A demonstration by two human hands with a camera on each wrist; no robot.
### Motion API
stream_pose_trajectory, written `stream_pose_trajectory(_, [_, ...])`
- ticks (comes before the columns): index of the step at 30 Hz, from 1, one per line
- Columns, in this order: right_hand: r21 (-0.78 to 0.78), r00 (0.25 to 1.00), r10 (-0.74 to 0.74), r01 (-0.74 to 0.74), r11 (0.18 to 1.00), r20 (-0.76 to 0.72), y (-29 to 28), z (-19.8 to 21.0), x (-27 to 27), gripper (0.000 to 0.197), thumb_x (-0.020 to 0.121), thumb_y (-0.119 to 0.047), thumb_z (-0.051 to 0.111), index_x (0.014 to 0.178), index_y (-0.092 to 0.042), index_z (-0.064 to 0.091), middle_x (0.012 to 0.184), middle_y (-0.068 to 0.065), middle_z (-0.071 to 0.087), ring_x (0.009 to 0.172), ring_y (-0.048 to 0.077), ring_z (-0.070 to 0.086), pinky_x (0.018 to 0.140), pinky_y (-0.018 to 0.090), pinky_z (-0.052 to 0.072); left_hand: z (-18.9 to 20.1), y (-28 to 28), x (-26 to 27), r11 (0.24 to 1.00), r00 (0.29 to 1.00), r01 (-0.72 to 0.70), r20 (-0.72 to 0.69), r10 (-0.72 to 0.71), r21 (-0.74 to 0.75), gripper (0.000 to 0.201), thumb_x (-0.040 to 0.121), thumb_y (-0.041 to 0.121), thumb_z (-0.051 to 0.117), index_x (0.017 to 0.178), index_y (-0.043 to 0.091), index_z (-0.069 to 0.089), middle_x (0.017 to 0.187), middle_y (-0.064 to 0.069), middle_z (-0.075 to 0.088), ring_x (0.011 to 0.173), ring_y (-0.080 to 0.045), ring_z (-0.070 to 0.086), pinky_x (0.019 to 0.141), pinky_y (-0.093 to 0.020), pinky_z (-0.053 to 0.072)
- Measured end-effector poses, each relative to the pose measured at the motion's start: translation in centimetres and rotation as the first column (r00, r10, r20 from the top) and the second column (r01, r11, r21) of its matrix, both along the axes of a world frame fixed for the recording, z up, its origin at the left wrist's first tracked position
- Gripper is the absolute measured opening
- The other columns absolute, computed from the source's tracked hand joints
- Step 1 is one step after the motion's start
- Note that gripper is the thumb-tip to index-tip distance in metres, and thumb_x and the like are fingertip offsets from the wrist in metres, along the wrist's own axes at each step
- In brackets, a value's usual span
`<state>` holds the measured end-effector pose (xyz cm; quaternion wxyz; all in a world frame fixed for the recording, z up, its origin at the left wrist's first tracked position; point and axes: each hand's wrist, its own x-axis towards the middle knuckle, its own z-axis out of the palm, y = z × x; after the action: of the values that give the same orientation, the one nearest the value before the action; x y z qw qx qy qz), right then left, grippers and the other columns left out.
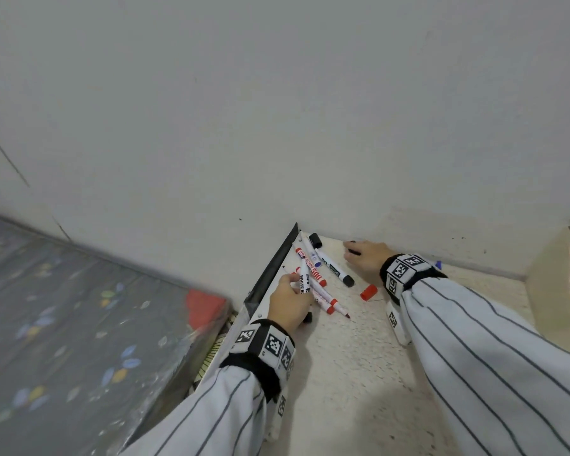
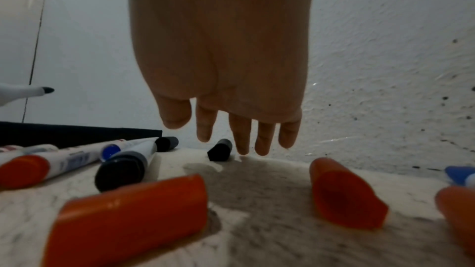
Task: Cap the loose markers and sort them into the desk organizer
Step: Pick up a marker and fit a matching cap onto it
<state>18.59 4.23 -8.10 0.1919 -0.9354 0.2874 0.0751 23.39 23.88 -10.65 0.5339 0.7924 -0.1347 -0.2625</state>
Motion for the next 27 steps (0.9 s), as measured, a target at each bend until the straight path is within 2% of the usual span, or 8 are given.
stream_pose_trajectory(2, [-0.021, 0.999, -0.006, 0.005, 1.0, -0.054, 0.2, 0.0, 0.3, 0.045, 0.098, -0.037, 0.03, 0.137, -0.019, 0.043, 0.142, 0.008, 0.044, 0.129, 0.028, 0.039, 0.11, 0.036, 0.028, 0.0, -0.2, 0.1, 1.0, 1.0, 0.008, -0.003, -0.008, 0.0, 0.043, 0.088, 0.009, 0.056, 0.128, 0.017, 0.044, 0.111, -0.009, 0.059, 0.074, -0.008, 0.057, 0.057, -0.017, 0.043])
stream_pose_trajectory(5, [-0.076, 0.998, -0.059, 0.058, 0.995, -0.016, 0.5, -0.3, 0.3, 0.037, 0.091, -0.032, 0.042, 0.126, -0.026, 0.052, 0.132, 0.003, 0.052, 0.121, 0.026, 0.045, 0.103, 0.044, 0.037, -0.2, -0.3, 0.1, 1.0, 1.0, 0.008, -0.006, -0.008, -0.023, 0.043, 0.089, 0.009, 0.054, 0.13, 0.016, 0.043, 0.111, -0.009, 0.059, 0.072, -0.007, 0.055, 0.056, -0.017, 0.044])
stream_pose_trajectory(10, [0.084, 0.914, -0.235, 0.219, 0.972, 0.331, 1.2, 0.1, -0.5, 0.009, 0.085, -0.01, 0.051, 0.091, -0.016, 0.054, 0.104, 0.009, 0.061, 0.09, 0.025, 0.056, 0.078, 0.032, 0.047, 0.4, -0.7, -0.8, 0.999, 0.999, -0.026, 0.028, 0.027, -0.038, 0.032, 0.095, 0.013, 0.036, 0.125, 0.016, 0.047, 0.089, -0.001, 0.057, 0.064, -0.013, 0.051, 0.054, -0.024, 0.042])
stream_pose_trajectory(13, [0.18, 0.852, -0.29, 0.233, 0.956, 0.436, 2.3, 0.9, -1.6, 0.008, 0.09, -0.012, 0.05, 0.098, -0.011, 0.047, 0.094, 0.01, 0.055, 0.08, 0.023, 0.05, 0.067, 0.027, 0.037, 0.8, -0.9, -1.6, 0.997, 0.997, -0.002, 0.074, 0.007, -0.073, 0.024, 0.097, 0.013, 0.033, 0.112, 0.017, 0.051, 0.08, 0.006, 0.055, 0.061, -0.007, 0.048, 0.05, -0.016, 0.04])
stream_pose_trajectory(16, [0.254, 0.836, -0.281, 0.176, 0.951, 0.472, 2.9, 1.6, -3.0, 0.023, 0.09, -0.008, 0.052, 0.113, -0.009, 0.051, 0.108, 0.013, 0.058, 0.094, 0.027, 0.055, 0.077, 0.028, 0.042, 1.3, -1.2, -2.9, 0.996, 0.991, 0.031, 0.13, -0.02, -0.082, 0.015, 0.096, 0.019, 0.043, 0.106, 0.012, 0.052, 0.084, 0.002, 0.06, 0.067, -0.007, 0.055, 0.058, -0.016, 0.045])
stream_pose_trajectory(18, [0.239, 0.849, -0.224, 0.12, 0.964, 0.478, 2.9, 2.1, -4.2, 0.027, 0.084, 0.0, 0.054, 0.11, -0.008, 0.056, 0.113, 0.012, 0.058, 0.104, 0.026, 0.054, 0.083, 0.025, 0.04, 1.4, -1.5, -3.8, 0.993, 0.989, 0.041, 0.145, -0.024, -0.11, 0.017, 0.093, 0.021, 0.051, 0.108, 0.012, 0.054, 0.086, 0.0, 0.063, 0.072, -0.011, 0.06, 0.066, -0.022, 0.05])
stream_pose_trajectory(22, [0.296, 0.818, -0.245, 0.096, 0.95, 0.52, 2.9, 2.8, -7.1, 0.023, 0.084, -0.004, 0.058, 0.101, -0.016, 0.049, 0.104, 0.008, 0.056, 0.09, 0.02, 0.053, 0.068, 0.022, 0.039, 1.6, -1.7, -5.5, 0.988, 0.94, 0.157, 0.305, -0.152, 0.006, 0.021, 0.093, 0.023, 0.052, 0.111, 0.013, 0.057, 0.095, -0.002, 0.062, 0.08, -0.011, 0.055, 0.065, -0.019, 0.04])
stream_pose_trajectory(27, [0.32, 0.779, -0.287, 0.117, 0.94, 0.557, 3.0, 3.7, -11.5, 0.026, 0.091, -0.008, 0.051, 0.116, -0.015, 0.056, 0.1, 0.004, 0.057, 0.086, 0.017, 0.053, 0.073, 0.021, 0.041, 1.7, -2.4, -8.1, 0.97, 0.904, 0.235, 0.354, -0.24, 0.056, 0.015, 0.093, 0.025, 0.052, 0.106, 0.018, 0.058, 0.093, -0.001, 0.063, 0.089, -0.019, 0.057, 0.064, -0.019, 0.039])
